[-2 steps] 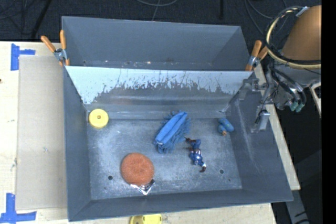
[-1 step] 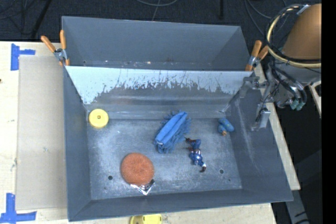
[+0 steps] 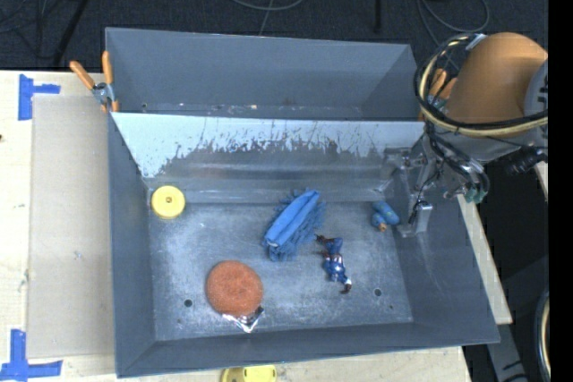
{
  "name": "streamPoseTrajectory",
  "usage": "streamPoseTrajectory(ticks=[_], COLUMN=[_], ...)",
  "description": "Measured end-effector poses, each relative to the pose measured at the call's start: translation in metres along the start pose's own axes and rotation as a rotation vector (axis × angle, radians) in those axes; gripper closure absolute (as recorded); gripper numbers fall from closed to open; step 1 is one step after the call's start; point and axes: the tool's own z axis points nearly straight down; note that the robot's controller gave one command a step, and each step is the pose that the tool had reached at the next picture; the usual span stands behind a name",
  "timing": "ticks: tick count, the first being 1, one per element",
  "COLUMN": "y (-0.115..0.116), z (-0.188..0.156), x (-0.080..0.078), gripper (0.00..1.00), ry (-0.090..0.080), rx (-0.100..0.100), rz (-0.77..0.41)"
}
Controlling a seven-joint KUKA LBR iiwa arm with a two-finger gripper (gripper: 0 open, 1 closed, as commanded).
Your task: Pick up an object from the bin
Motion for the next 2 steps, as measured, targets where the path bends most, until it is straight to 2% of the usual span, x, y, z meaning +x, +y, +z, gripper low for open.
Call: streamPoseTrajectory(ticks=[1,2], y=[0.016,0.05], z=[0.044,0.077], x=[-0.001,-0.001], gripper=[0.0,0.0], ry=[0.003,0.004], rx=[-0.002,-0.001], rz=[0.081,0.07])
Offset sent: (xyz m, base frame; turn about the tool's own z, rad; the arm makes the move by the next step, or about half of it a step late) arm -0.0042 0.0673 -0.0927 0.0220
